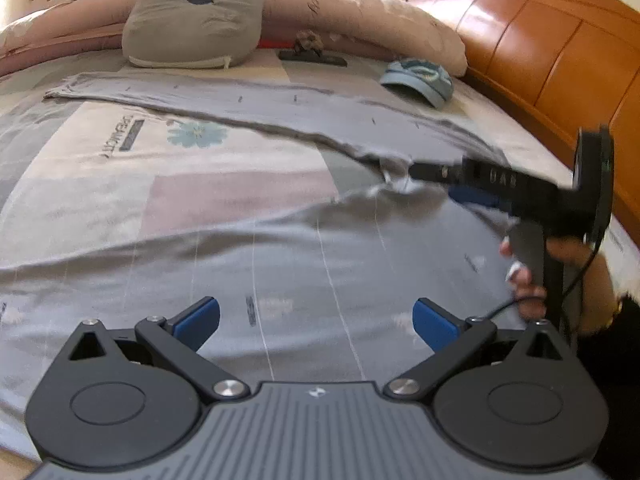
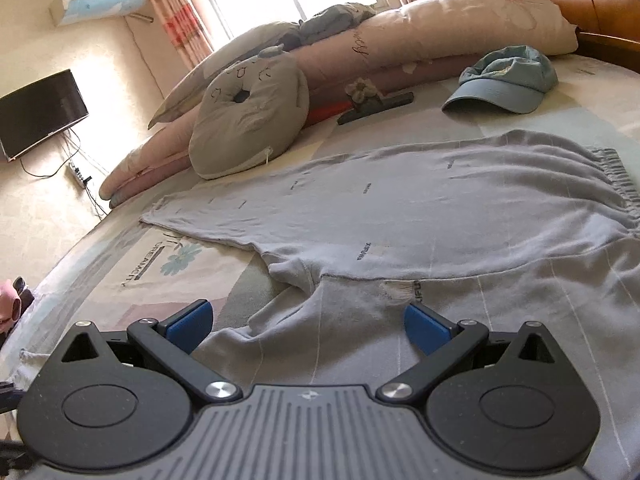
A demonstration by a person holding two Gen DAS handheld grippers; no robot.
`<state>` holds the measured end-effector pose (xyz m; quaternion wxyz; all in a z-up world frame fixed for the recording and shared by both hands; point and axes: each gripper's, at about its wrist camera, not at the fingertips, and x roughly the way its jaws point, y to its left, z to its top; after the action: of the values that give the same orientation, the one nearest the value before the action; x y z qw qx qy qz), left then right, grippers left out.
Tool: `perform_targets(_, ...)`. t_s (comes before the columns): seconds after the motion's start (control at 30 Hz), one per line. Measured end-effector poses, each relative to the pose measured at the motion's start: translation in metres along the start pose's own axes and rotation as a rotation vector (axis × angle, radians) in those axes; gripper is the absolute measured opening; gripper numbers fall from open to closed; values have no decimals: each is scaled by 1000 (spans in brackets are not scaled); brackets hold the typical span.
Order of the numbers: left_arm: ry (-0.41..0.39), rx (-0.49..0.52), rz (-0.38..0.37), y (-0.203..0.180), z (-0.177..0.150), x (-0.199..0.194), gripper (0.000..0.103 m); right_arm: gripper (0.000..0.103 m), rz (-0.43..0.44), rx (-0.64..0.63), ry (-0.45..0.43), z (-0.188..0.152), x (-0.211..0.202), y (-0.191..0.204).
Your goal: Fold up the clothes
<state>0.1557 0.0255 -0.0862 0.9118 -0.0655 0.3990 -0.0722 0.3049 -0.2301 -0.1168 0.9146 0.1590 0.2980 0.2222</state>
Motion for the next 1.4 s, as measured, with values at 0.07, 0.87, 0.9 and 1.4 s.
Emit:
perform_targets(0.07,33,-15,2,5,-6,11,102,103,15,17,-9,-1,-1,-4)
perform_targets(0.87,7,75,70,18,-8,12,102,103,-184,-353,271,-37,-49,58)
perform_targets(0.9,11,76,64,18,-8,10,102,103,-175,-337,274,-37,-49,54)
perform_targets(1.4,-71,190,-54,-34,27,1,102,103,22,-32,151,71,-115,-67)
